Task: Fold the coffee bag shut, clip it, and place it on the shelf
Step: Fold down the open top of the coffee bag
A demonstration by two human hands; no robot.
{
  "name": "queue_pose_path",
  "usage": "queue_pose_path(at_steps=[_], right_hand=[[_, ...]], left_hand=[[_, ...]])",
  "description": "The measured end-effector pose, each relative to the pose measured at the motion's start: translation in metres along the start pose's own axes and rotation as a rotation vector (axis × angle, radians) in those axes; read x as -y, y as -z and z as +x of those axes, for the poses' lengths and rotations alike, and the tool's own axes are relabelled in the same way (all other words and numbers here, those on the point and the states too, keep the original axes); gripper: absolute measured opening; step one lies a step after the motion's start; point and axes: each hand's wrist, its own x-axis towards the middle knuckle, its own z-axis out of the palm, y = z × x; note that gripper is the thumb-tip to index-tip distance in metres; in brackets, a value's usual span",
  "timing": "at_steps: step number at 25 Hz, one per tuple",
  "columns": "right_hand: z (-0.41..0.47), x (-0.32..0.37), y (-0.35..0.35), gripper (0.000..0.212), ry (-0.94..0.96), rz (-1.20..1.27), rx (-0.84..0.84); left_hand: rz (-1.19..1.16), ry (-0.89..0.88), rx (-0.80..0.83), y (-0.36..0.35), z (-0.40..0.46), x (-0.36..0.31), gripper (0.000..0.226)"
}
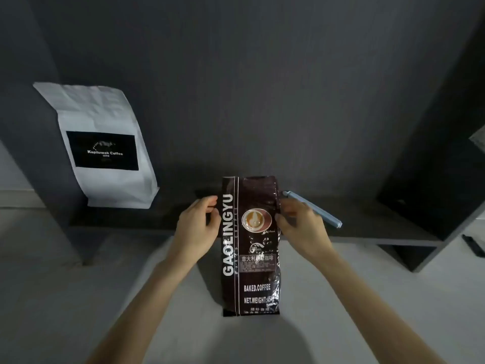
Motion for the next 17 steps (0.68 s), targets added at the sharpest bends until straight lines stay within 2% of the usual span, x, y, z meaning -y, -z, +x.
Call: queue_pose_path(at_steps=[5, 8, 14, 17], right_hand=[[-0.004, -0.005, -0.007, 0.029, -0.061, 0.087, 0.019], [-0.010, -0.004, -0.007, 0.031, -0.077, 0.150, -0.031], [-0.047, 0.000, -0.019, 0.030, -0.047, 0.261, -0.205], [-0.064, 0.004, -0.018, 0.020, -0.047, 0.333, -0.284]], left_hand=[[-0.039, 0.005, 0.051, -0.013, -0.011, 0.001, 0.036], [-0.090, 0.020, 0.022, -0.015, -0.018, 0.001, 0.040], [-0.186, 0.031, -0.145, -0.015, -0.045, -0.003, 0.012], [-0.227, 0.051, -0.192, -0.013, -0.058, -0.004, 0.005]])
